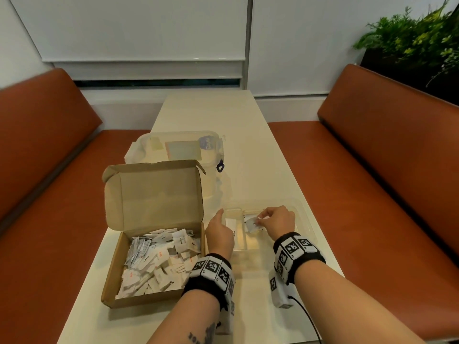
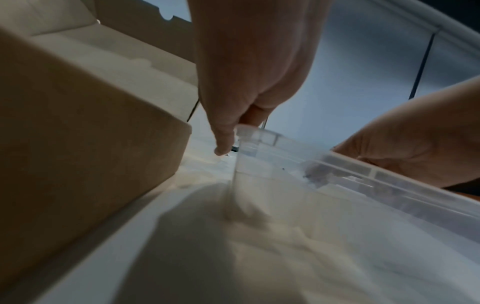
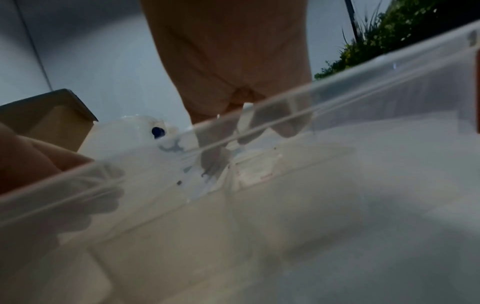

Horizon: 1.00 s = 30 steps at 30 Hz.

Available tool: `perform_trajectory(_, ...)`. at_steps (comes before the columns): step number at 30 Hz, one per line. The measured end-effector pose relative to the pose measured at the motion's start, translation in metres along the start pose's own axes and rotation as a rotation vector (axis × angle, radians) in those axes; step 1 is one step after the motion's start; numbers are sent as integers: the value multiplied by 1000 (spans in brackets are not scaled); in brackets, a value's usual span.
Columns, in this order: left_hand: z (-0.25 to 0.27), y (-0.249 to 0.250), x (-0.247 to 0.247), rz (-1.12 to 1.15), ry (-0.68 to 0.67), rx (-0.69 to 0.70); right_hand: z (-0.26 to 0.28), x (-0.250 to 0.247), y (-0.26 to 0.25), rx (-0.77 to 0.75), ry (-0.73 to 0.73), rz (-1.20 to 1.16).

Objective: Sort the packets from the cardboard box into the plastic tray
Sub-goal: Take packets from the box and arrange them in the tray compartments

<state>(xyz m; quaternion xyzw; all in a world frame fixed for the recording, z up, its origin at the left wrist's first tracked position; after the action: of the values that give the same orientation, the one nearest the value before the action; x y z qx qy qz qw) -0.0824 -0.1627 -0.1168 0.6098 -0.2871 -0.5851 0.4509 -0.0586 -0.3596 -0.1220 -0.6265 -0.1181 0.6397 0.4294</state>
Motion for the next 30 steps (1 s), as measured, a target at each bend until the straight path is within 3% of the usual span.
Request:
perform_trajectory(5, 0, -1, 2, 0, -5, -18, -1, 2, 5, 85, 44, -13)
perform_trajectory(9, 1, -3, 2, -7, -11, -28, 2, 4, 2, 64, 101, 143)
perform_trajectory(14, 0, -3, 3, -28, -31, -23, 5, 16, -25, -212, 120, 590)
perform_trajectory(20, 2, -2, 3, -45, -39, -22, 9, 29, -44, -451, 108, 819)
perform_trajectory(30, 2, -1, 2, -59, -24, -16, 4, 26, -42, -385, 90, 817)
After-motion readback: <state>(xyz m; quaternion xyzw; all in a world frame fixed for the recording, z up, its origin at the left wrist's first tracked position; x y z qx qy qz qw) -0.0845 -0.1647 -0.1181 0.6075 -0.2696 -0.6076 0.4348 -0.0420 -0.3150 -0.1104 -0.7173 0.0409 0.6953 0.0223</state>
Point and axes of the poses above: each hand's wrist, its own z-axis away from the middle knuckle, its own x-axis out of the palm, y = z × x, the point moved 9 cm from there along -z, towards the middle knuckle, and after that the axes turned 4 degrees about x, right-handed, at the moved point
